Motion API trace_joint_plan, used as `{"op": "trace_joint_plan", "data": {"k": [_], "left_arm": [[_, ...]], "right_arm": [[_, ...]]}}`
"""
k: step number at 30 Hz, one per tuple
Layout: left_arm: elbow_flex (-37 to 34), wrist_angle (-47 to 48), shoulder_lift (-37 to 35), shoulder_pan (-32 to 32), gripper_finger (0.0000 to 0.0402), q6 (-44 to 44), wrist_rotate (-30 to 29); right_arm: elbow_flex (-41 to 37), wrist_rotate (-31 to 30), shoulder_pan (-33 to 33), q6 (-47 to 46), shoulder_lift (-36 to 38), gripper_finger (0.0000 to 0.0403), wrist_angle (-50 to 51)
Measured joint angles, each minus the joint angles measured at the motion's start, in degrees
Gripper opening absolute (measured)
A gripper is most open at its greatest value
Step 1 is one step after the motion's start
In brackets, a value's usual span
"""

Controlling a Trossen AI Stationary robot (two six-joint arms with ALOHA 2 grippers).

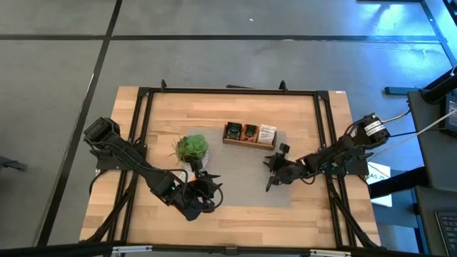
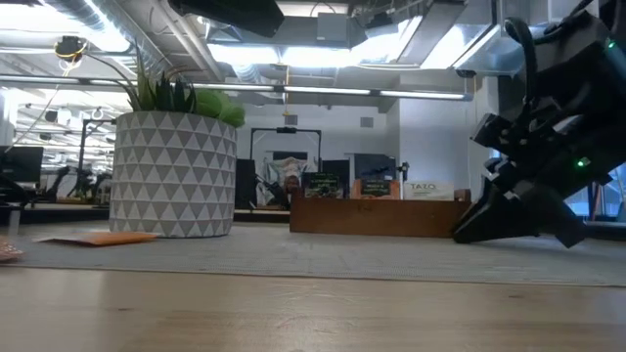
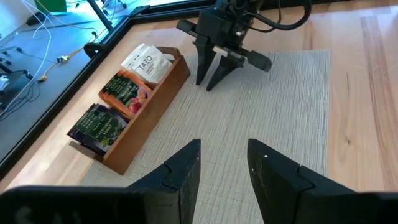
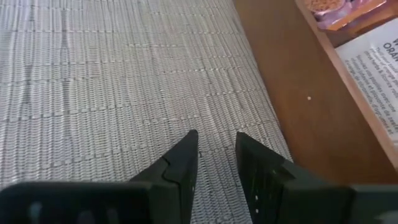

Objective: Pick & Place Tea
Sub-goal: Put the orange tea bag into the middle section of the wooden organizer

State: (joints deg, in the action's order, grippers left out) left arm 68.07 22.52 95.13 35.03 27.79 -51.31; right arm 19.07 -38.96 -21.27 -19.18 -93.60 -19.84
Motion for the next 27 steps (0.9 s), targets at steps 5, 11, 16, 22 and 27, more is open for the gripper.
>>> {"op": "trace_joint_plan", "data": {"k": [5, 11, 16, 22, 27], "left_arm": [[0.0, 0.1, 0.0, 0.0, 0.0127, 0.3, 1.9], [0.0, 5.7, 0.0, 1.5, 0.0128, 11.1, 16.0], [0.0, 21.1, 0.0, 3.6, 0.0128, 31.9, 17.2], [-0.2, 30.8, 0.4, 7.9, 0.0127, 50.9, 19.4], [-2.2, 31.1, 1.1, 10.9, 0.0127, 60.7, 25.1]], "right_arm": [[-0.5, 0.8, -0.3, 1.5, 1.2, 0.0113, -4.0], [1.7, 3.5, -2.2, 5.0, 8.3, 0.0113, -9.1], [8.9, 13.8, -2.9, 12.4, 9.2, 0.0113, -10.3], [21.5, 18.3, -3.1, 20.0, 1.8, 0.0113, -7.8], [32.0, 18.3, -3.0, 21.4, -9.4, 0.0113, -7.4]]}}
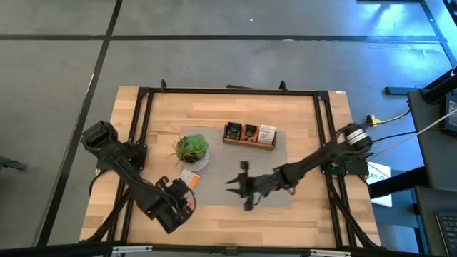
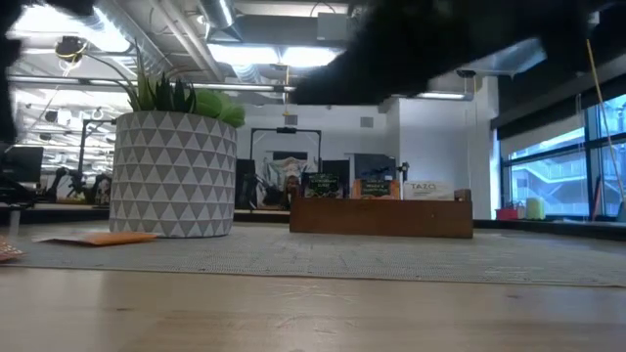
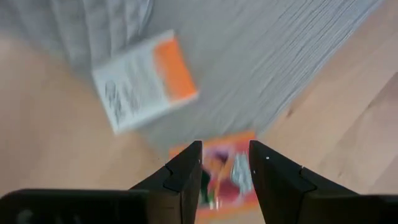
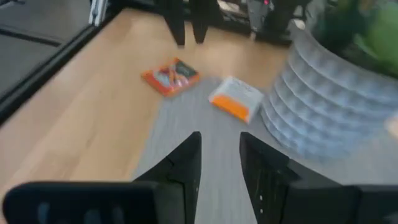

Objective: Pick & Place Tea
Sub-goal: Put the orange tea bag into the middle section of the wooden organizer

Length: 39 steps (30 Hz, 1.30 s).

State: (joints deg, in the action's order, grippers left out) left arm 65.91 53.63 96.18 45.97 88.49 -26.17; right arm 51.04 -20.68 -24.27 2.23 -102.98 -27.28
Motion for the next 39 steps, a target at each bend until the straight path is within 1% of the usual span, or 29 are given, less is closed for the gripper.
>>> {"op": "trace_joint_plan", "data": {"k": [5, 8, 12, 16, 21, 23, 27, 29, 31, 39], "left_arm": [[-3.5, 0.1, 0.0, 3.6, 0.0128, 11.6, 3.9], [-5.3, 0.2, 0.0, 5.6, 0.0127, 16.7, 5.3], [-6.5, 0.0, 0.0, 7.9, 0.0128, 19.3, 3.1], [-6.5, 0.0, 0.0, 9.1, 0.0128, 20.2, 0.2], [-6.5, -0.1, 0.0, 9.1, 0.0128, 24.2, 0.2], [-6.5, -0.1, 0.1, 9.1, 0.0128, 25.1, 0.2], [-6.5, -1.6, 1.6, 9.1, 0.0127, 25.8, 0.3], [-6.5, -3.1, 2.5, 9.0, 0.0128, 25.4, 1.2], [-6.5, -3.8, 3.4, 8.7, 0.0127, 24.7, 2.3], [-6.5, -3.5, 3.8, 8.2, 0.0127, 24.9, 1.8]], "right_arm": [[11.4, 0.0, 0.2, 1.0, -11.1, 0.0113, -0.2], [17.9, 0.1, 0.2, 2.9, -16.9, 0.0113, 0.1], [26.5, 4.0, 0.3, 2.8, -23.5, 0.0113, 1.7], [35.8, 8.2, 0.7, 2.5, -28.8, 0.0113, 7.9], [46.1, 8.5, 2.1, -0.5, -34.8, 0.0113, 17.2], [49.5, 9.0, 2.7, -1.8, -36.9, 0.0113, 19.0], [53.5, 12.1, 3.5, -4.2, -39.6, 0.0113, 22.7], [53.7, 12.9, 3.6, -5.0, -40.0, 0.0113, 23.7], [53.7, 13.0, 3.7, -5.0, -40.5, 0.0113, 23.7], [53.9, 12.8, 3.8, -4.9, -40.5, 0.0113, 27.7]]}}
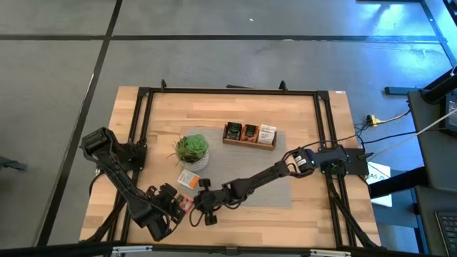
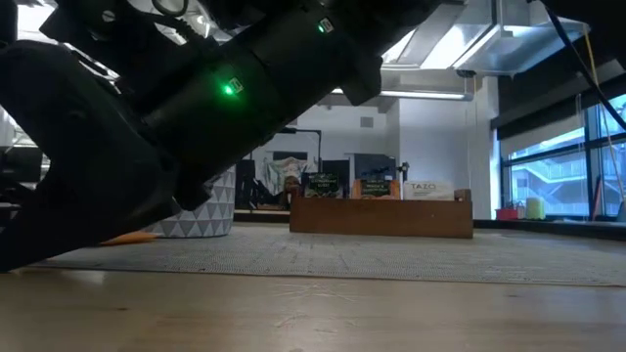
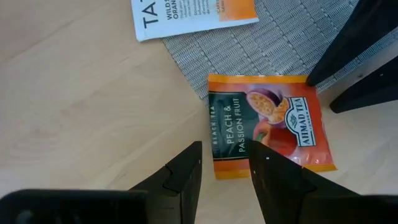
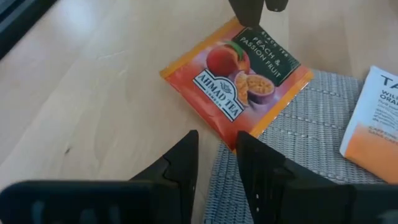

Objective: Pick & Place Tea
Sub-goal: Put the orange tea bag into the middle section of the wooden organizer

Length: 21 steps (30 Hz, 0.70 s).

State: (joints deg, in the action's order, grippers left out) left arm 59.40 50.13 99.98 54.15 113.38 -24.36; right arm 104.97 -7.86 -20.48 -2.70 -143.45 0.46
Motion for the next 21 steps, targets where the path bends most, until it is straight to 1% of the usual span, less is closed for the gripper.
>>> {"op": "trace_joint_plan", "data": {"k": [6, 13, 16, 19, 21], "left_arm": [[0.0, 0.2, 0.0, 0.0, 0.0127, 1.5, -0.3], [0.0, -1.1, 0.3, -0.9, 0.0127, 2.4, 1.4], [0.0, -1.0, 0.5, -1.3, 0.0127, 2.8, 1.3], [0.0, 2.0, 0.1, -0.4, 0.0127, 2.8, -0.4], [-0.1, 4.6, -0.7, 1.8, 0.0127, 4.8, -4.0]], "right_arm": [[0.0, 0.1, 0.3, 0.0, 0.0, 0.0113, 0.6], [0.0, 0.1, 0.3, 0.0, 0.0, 0.0113, 0.5], [-0.1, 0.1, 0.3, 0.0, 0.0, 0.0113, 0.6], [-0.1, 0.1, 0.3, 0.0, 0.0, 0.0113, 0.7], [-0.1, 0.0, 0.3, 0.0, 0.0, 0.0113, 0.8]]}}
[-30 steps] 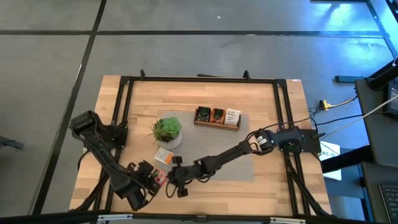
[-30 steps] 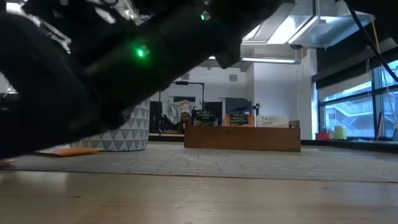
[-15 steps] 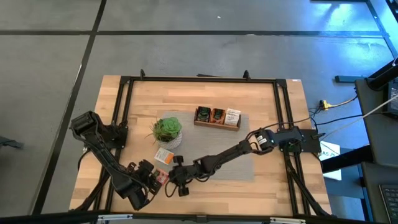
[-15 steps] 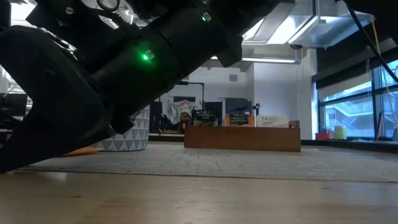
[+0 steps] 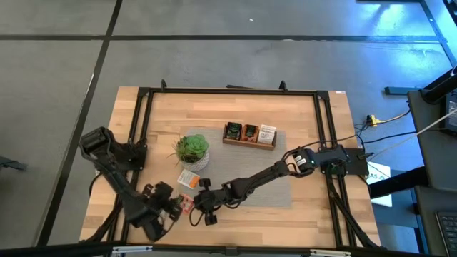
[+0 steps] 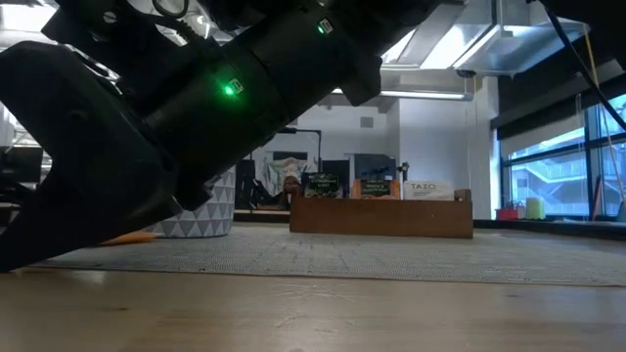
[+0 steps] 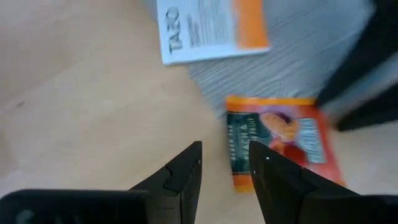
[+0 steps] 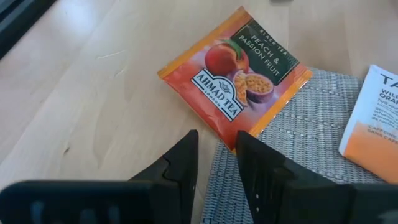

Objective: Pick & Place Tea
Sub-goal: Put the orange tea bag into the middle section of the wooden organizer

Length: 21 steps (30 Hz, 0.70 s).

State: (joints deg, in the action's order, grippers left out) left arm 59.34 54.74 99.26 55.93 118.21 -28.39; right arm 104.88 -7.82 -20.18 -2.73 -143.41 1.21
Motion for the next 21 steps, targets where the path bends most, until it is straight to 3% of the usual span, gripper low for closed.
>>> {"op": "trace_joint_plan", "data": {"k": [4, 8, 15, 21], "left_arm": [[0.0, 0.0, -0.9, 6.6, 0.0127, 4.6, -12.5], [-3.3, -6.4, -0.7, 12.7, 0.0127, 11.8, -22.8], [-14.9, -26.8, -0.6, 13.6, 0.0127, 12.9, -27.2], [-18.7, -32.9, -0.6, 13.5, 0.0127, 12.2, -20.4]], "right_arm": [[0.0, 0.0, 0.0, 0.0, 0.0, 0.0113, 0.0], [0.0, 0.0, 0.0, 0.0, 0.0, 0.0113, 0.0], [-0.1, 0.0, 0.0, -0.2, 0.0, 0.0113, 0.0], [-0.1, 0.0, 0.0, -1.2, 0.0, 0.0113, 0.0]]}}
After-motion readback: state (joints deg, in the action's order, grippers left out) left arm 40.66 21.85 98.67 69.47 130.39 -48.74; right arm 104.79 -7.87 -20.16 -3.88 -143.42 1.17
